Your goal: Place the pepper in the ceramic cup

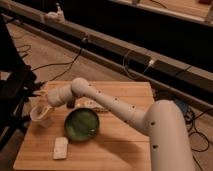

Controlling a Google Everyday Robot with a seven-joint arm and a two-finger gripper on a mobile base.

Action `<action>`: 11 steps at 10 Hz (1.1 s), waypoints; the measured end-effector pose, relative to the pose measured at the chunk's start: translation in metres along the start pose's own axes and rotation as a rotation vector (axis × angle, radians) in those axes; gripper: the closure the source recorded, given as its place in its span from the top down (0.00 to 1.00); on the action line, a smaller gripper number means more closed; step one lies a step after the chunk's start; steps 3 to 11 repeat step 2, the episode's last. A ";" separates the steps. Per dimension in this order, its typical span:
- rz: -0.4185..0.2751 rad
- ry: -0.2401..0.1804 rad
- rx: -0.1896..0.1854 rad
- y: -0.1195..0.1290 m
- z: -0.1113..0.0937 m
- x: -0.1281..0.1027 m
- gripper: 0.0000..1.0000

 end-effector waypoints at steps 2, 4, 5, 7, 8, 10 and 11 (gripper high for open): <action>-0.030 0.020 0.013 -0.004 -0.013 -0.008 0.80; -0.030 0.020 0.013 -0.004 -0.013 -0.008 0.80; -0.030 0.020 0.013 -0.004 -0.013 -0.008 0.80; -0.030 0.020 0.013 -0.004 -0.013 -0.008 0.80; -0.030 0.020 0.013 -0.004 -0.013 -0.008 0.80; -0.030 0.020 0.013 -0.004 -0.013 -0.008 0.80; -0.030 0.020 0.013 -0.004 -0.013 -0.008 0.80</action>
